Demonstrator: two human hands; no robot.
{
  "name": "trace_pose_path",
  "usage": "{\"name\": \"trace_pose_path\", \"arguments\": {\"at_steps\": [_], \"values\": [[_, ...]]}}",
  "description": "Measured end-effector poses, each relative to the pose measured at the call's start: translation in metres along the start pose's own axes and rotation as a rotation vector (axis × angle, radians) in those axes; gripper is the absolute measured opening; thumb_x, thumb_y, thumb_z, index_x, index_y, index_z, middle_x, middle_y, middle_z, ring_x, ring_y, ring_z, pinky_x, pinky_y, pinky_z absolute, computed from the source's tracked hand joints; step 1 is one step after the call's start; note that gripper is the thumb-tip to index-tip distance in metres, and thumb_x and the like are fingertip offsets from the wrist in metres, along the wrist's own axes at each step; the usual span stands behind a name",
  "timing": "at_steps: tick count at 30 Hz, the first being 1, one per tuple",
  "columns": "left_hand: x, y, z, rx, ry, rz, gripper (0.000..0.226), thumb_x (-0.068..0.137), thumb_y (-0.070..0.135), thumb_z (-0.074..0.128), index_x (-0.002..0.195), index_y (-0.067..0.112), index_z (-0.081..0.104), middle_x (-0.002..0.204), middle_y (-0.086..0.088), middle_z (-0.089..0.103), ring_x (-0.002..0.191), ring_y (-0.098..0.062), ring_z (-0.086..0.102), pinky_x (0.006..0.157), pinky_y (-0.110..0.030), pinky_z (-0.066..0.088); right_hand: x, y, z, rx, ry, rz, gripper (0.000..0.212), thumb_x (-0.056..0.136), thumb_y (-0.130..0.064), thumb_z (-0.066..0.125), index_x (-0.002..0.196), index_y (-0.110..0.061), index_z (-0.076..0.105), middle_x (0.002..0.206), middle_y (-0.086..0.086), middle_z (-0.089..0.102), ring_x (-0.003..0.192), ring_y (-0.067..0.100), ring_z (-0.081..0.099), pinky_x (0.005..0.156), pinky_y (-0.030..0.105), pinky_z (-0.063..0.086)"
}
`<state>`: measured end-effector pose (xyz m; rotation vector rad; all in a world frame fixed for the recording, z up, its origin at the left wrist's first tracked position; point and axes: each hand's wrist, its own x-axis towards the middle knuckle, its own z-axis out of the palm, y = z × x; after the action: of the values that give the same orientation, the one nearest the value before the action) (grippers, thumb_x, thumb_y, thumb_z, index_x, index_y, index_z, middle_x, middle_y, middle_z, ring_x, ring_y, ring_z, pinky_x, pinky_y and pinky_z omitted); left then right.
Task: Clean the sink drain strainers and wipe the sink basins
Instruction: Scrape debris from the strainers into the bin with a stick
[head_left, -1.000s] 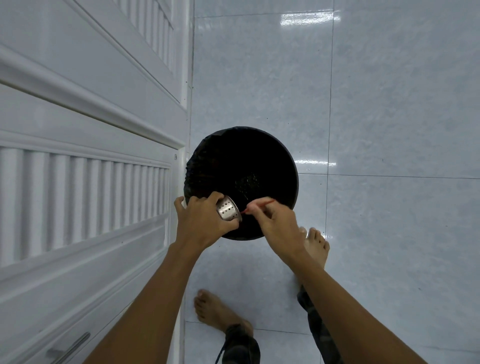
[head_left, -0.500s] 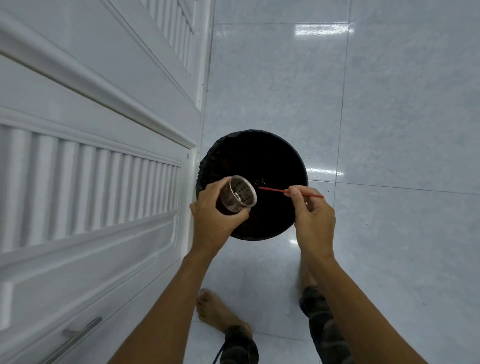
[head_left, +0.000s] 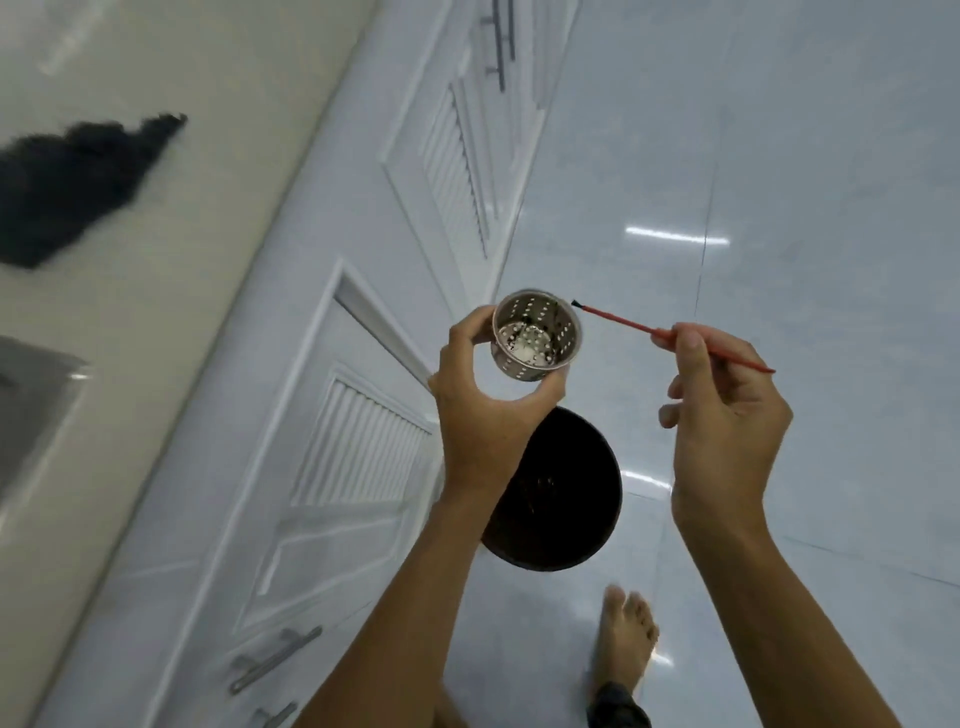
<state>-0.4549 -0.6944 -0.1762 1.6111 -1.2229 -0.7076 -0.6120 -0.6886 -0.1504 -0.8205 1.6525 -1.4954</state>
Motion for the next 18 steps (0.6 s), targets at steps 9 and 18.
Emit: {"name": "trace_pose_path", "arguments": {"at_steps": [9, 18], "values": [[0.031, 0.128, -0.108, -0.111, 0.262, 0.103, 0.066, 0.073, 0.036, 0.088, 0.129, 0.030, 0.054, 0.126, 0.020, 0.062, 0.121, -0.008, 0.058, 0.099, -0.041, 0.048, -0.034, -0.163, 0.084, 0.183, -0.191, -0.210, 0.015, 0.096, -0.038, 0.065, 0.102, -0.027, 0.073, 0.101, -0.003, 0.077, 0.067, 0.011, 0.055, 0.052, 0.026, 0.049], [0.014, 0.106, -0.313, -0.055, 0.542, 0.021, 0.069, 0.070, 0.028, 0.090, 0.130, 0.025, 0.056, 0.119, 0.017, 0.065, 0.111, -0.010, 0.062, 0.090, -0.022, 0.050, -0.160, -0.198, 0.211, 0.179, -0.574, -0.254, 0.016, 0.099, -0.035, 0.063, 0.103, -0.023, 0.073, 0.098, -0.002, 0.076, 0.065, 0.013, 0.052, 0.054, 0.033, 0.049]]}}
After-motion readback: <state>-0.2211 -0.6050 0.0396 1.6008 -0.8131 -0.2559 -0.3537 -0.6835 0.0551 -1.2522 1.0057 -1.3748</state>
